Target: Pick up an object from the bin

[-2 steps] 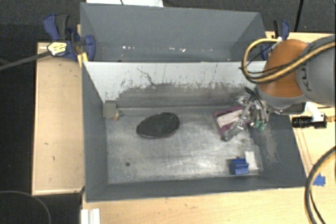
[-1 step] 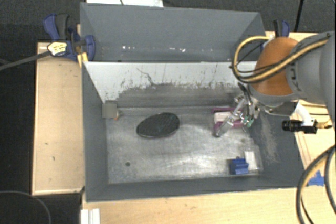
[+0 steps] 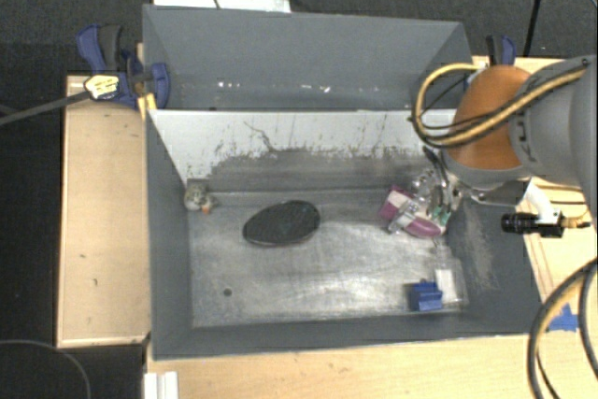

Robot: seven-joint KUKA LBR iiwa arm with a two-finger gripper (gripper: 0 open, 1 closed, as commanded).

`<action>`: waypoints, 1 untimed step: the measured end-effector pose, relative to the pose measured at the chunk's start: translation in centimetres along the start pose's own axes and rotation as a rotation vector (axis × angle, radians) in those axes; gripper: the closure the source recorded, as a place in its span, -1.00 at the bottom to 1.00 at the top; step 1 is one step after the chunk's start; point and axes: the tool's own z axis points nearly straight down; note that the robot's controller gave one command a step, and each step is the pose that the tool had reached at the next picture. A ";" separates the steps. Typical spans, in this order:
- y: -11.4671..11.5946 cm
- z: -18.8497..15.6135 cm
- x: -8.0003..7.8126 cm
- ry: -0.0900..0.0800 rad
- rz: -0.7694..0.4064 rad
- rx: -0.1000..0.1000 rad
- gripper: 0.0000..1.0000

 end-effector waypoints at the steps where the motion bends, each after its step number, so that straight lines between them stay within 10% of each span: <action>1: 0.0 -1.5 0.0 -0.001 -0.006 0.000 1.00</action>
Offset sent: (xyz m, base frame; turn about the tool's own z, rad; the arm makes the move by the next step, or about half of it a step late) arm 0.0002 0.0003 0.0145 0.0000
